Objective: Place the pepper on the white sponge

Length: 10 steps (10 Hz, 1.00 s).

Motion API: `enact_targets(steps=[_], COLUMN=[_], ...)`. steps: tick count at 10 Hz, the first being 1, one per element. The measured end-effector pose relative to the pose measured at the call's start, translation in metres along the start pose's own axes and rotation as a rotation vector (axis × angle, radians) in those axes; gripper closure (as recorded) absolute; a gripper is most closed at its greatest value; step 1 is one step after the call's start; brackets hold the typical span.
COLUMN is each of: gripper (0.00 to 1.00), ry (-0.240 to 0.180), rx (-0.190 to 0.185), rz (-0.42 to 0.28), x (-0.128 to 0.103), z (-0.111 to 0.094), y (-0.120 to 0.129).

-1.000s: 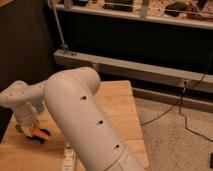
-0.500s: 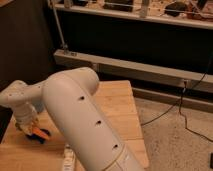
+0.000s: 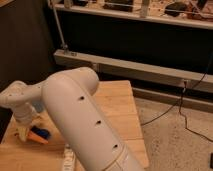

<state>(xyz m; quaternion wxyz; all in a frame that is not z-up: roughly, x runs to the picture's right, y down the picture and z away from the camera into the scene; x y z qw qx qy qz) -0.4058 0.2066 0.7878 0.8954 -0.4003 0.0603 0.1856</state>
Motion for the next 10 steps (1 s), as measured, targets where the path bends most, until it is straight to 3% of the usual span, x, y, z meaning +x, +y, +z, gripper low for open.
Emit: enact_targets(steps=[3, 6, 8, 10], gripper=[0.2, 0.2, 0.2, 0.2], ry=[-0.032, -0.157, -0.204, -0.207], rx=[-0.001, 0.034, 0.068, 0.065], rz=[0.047, 0.176, 0.259, 0.257], x=[-0.001, 0.01, 0.027, 0.025], z=[-0.016, -0.081, -0.109, -0.109], y=[-0.012, -0.063, -0.097, -0.094])
